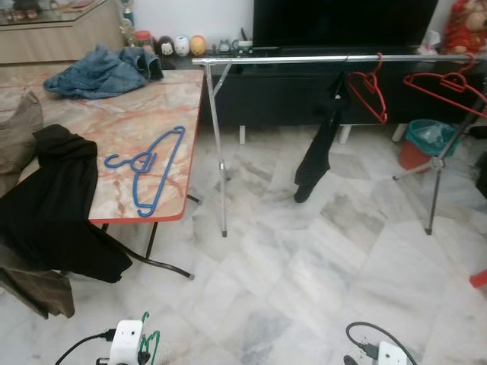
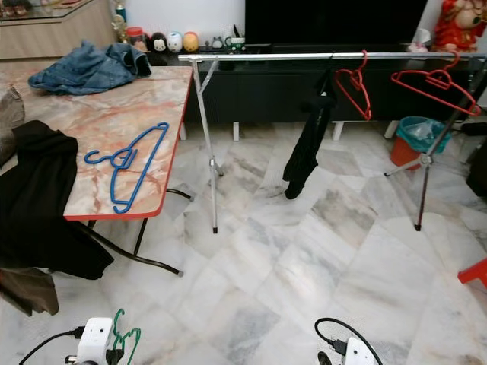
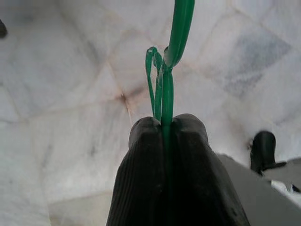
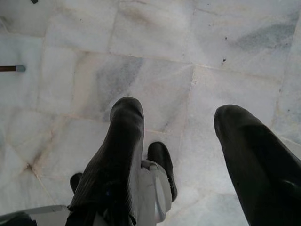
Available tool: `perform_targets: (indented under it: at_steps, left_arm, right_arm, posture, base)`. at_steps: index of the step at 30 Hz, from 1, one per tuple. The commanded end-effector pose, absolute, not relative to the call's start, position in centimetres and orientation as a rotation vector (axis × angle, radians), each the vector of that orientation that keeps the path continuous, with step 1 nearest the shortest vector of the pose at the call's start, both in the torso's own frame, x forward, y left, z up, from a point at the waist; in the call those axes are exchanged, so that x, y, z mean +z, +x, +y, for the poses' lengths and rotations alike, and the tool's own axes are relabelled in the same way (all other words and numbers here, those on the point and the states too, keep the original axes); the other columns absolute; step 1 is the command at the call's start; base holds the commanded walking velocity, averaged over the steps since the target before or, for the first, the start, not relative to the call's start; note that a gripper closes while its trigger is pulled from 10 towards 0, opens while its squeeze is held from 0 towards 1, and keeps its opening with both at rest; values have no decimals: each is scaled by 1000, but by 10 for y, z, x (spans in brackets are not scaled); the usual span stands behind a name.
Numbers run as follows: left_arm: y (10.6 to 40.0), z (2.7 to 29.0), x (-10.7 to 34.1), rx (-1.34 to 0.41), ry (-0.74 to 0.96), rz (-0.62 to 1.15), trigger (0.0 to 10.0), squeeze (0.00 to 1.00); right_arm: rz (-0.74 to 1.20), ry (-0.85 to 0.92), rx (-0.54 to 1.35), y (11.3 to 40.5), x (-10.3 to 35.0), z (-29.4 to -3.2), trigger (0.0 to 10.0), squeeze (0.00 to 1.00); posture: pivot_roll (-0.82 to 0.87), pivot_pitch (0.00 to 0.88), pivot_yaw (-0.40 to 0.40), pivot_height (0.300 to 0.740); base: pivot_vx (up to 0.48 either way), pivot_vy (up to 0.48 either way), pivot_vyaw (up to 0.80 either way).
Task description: Hang hanger
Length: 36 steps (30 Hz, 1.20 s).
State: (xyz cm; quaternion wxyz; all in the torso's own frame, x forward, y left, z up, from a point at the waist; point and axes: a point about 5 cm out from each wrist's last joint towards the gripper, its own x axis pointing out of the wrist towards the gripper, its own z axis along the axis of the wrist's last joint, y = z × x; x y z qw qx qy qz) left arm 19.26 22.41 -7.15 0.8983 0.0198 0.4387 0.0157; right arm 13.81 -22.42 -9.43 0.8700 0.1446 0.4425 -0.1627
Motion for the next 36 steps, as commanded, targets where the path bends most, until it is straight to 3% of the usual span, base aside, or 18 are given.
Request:
perform_targets:
  at_steps: [1, 9, 11, 22, 36]
  left_arm:
    - [195, 222, -71, 25, 48, 913, 10000, 0]
    - [195, 221, -72, 0, 85, 929, 10000, 0]
    - [193, 221, -73, -8, 91, 936, 10000, 0]
    - [189, 222, -74, -6, 89, 939, 10000, 0]
    - [189, 220, -75, -6, 88, 930, 10000, 0]
  right_arm:
    - [928, 323, -390, 132, -96, -228, 10000, 0]
    - [930, 330, -407, 126, -98, -228, 10000, 0]
    - [936, 316, -411, 123, -95, -241, 10000, 0]
    - [962, 295, -375, 121, -96, -243, 10000, 0]
    - [1016, 257, -381, 91, -103, -242, 10000, 0]
  posture:
    - [-33, 0, 23, 740]
    - [-79, 0, 49, 740]
    - [-89, 0, 55, 740]
    - [-47, 0, 37, 740]
    - [-17, 0, 11, 740]
  base:
    - [0, 0, 0]
    - [0, -63, 0]
    - [0, -326, 0]
    - [0, -328, 0]
    - [0, -327, 0]
